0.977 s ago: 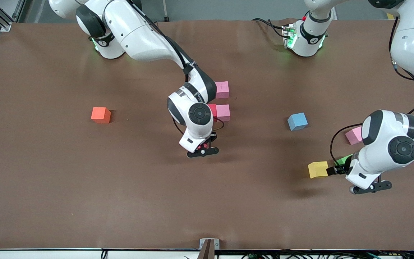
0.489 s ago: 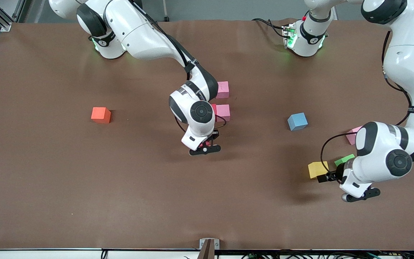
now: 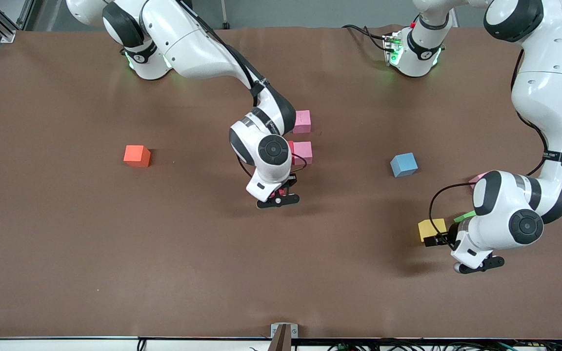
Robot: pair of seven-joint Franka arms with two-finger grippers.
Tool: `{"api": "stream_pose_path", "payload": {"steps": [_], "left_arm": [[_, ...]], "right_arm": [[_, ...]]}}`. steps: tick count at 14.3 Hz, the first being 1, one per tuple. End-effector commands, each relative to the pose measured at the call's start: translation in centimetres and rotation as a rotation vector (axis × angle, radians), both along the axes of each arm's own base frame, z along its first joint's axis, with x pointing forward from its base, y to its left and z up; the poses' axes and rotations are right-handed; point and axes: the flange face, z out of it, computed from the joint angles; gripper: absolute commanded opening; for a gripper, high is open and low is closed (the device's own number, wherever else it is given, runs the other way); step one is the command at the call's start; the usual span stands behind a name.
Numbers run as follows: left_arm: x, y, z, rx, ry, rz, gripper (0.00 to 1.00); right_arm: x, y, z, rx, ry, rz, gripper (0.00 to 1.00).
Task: Arrange 11 blocks into digit 3
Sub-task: 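Grasp the yellow cube beside the green cube with the left gripper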
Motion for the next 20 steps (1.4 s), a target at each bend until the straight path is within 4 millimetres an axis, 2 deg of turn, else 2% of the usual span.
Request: {"api": "stream_pose_path", "payload": {"steps": [1, 3, 10, 15, 20], "left_arm": [[0.4, 0.0, 0.0, -0.015, 0.014, -0.011, 1.0], [0.3, -0.1, -0.9, -0.025, 0.027, -0.009, 1.0], [0.0, -0.2, -1.2, -0.041, 0.04, 0.004, 0.99], [-0.2, -0.3, -1.7, -0.041, 0.049, 0.008, 0.95], [-0.5, -0.4, -2.7, -0.041, 0.064, 0.005, 0.92]], "right_arm": [[-0.6, -0.8, 0.3, 0.008, 0.019, -0.019, 0.01], [-0.5, -0.8, 0.4, 0.007, 0.018, -0.022, 0.01], [-0.8, -1.0, 0.6, -0.001, 0.028, -0.021, 0.01], [-1.0, -0.9, 0.4, 0.0, 0.026, -0.018, 0.01], [-1.0, -0.8, 0.3, 0.002, 0.023, -0.023, 0.07]]}}
